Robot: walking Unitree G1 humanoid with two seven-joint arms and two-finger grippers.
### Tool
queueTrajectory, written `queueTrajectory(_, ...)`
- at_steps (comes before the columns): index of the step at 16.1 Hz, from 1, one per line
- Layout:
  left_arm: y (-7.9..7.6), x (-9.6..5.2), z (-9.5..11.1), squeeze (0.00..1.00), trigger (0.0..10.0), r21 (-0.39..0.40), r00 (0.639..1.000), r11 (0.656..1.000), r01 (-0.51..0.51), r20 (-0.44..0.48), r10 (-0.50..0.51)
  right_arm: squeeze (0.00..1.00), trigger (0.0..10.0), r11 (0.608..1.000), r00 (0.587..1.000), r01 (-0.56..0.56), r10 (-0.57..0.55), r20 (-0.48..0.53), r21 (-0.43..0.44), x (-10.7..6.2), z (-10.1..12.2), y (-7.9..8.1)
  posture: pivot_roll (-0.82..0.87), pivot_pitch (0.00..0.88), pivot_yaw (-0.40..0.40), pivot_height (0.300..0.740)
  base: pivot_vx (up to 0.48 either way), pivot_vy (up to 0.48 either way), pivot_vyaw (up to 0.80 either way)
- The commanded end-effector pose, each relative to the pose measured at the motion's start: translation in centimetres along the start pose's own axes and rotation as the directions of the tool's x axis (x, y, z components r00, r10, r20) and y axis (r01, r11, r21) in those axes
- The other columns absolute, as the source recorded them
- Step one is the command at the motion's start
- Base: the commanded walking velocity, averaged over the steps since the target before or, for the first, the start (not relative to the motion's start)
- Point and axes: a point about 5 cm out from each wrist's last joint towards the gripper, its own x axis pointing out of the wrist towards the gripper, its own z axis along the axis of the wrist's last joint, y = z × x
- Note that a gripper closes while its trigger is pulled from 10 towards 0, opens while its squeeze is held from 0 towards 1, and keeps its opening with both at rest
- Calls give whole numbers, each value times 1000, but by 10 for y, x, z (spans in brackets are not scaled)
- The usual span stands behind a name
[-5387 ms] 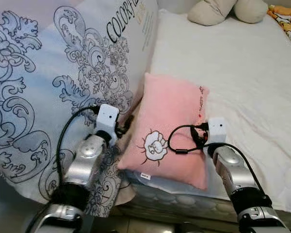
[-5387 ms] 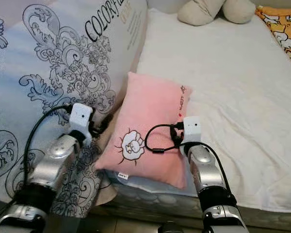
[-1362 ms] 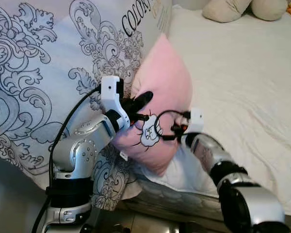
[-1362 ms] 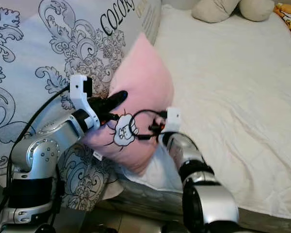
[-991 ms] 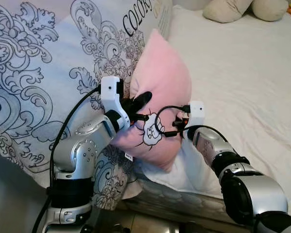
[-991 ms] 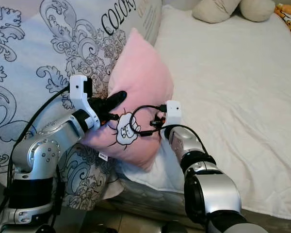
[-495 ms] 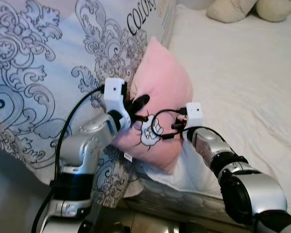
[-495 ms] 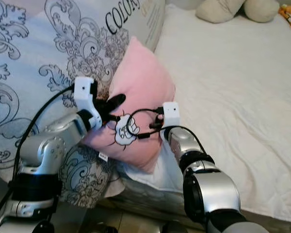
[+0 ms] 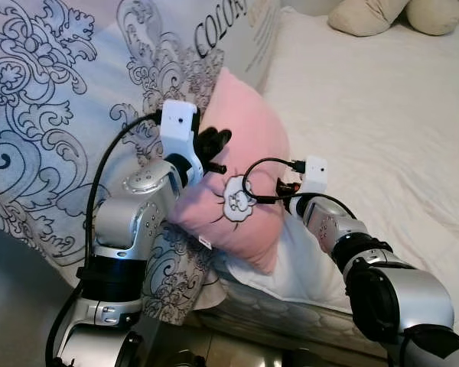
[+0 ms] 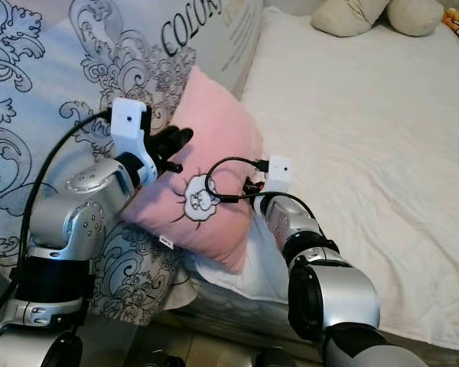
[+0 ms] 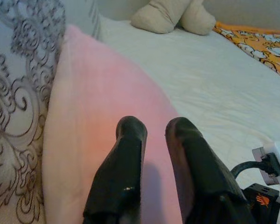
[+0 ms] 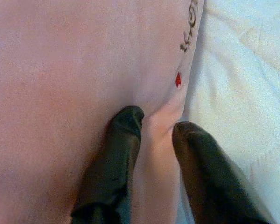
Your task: Clean up the room
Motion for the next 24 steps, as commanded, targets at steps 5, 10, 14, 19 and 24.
queueTrajectory(5,7,-13,24,1000,10000,79,998,997,-19,68,14,1000,10000,994,996,-72,67,57,85,3,6,17,-32,89,81,740,0,0,0)
queueTrajectory(10,-13,-40,11,0,10000,32,995,999,18,98,-21,0,10000,961,949,98,-12,315,-259,-35,-21,2,-54,54,72,740,0,0,0)
queueTrajectory(14,-25,-54,-17,0,10000,18,998,1000,5,62,-6,0,10000,913,890,280,-131,437,-296,-89,-23,-25,-79,0,65,740,0,0,0)
queueTrajectory(19,-24,-81,-63,0,10000,75,988,986,-151,12,151,0,10000,837,871,352,-128,475,-419,-135,-22,-31,-87,0,51,740,0,0,0)
queueTrajectory(24,16,-111,-114,0,10000,152,930,921,-360,-20,367,0,10000,829,883,335,-109,457,-449,-141,-40,-41,-108,0,75,740,0,0,0)
